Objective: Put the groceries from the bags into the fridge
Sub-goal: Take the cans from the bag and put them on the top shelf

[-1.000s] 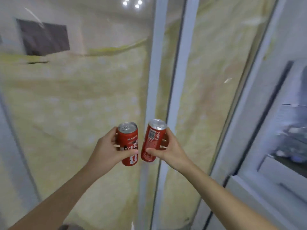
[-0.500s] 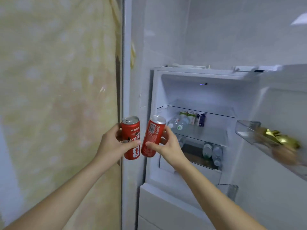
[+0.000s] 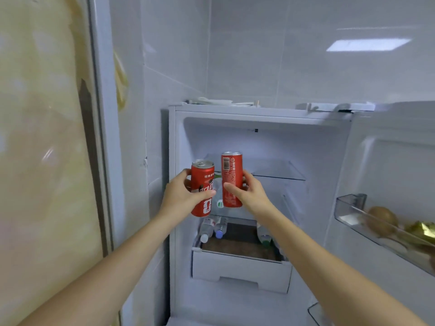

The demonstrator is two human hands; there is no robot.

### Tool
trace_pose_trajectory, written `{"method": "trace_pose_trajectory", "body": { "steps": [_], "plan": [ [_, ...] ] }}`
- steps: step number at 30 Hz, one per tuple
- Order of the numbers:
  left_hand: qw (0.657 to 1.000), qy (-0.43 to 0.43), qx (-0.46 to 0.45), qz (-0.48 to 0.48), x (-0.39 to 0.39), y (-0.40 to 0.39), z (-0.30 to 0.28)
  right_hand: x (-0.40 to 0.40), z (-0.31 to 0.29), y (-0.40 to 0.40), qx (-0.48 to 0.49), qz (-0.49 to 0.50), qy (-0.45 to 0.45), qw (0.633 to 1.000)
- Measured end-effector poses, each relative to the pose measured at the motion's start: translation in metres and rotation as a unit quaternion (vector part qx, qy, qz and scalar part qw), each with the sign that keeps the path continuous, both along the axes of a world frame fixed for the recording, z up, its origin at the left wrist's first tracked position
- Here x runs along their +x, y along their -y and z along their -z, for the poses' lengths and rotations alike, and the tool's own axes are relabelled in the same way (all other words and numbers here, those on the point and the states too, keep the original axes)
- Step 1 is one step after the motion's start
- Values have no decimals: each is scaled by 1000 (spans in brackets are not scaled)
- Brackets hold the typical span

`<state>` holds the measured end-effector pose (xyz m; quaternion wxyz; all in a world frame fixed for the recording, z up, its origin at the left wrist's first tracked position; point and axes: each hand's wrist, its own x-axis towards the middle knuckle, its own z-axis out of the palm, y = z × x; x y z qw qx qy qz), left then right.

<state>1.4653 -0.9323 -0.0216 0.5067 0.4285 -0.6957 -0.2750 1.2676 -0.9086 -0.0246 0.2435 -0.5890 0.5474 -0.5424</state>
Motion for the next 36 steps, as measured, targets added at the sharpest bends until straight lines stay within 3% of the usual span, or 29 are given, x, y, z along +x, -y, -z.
{"method": "trace_pose_trajectory", "body": {
  "steps": [14,21,30,36],
  "plan": [
    [997,-62,-50,-16,-67,123,-30,-72,-41,129,-76,108,75,988],
    [995,-88,-31,21,-87,168,-46,-89,-59,179,-82,158,187,966],
    [996,-91,-22,-5,-110,227,-44,-79,-58,226,-88,130,189,969],
    [999,-28,-17,-44,-133,266,-45,-76,-69,261,-79,86,111,987]
  ]
}}
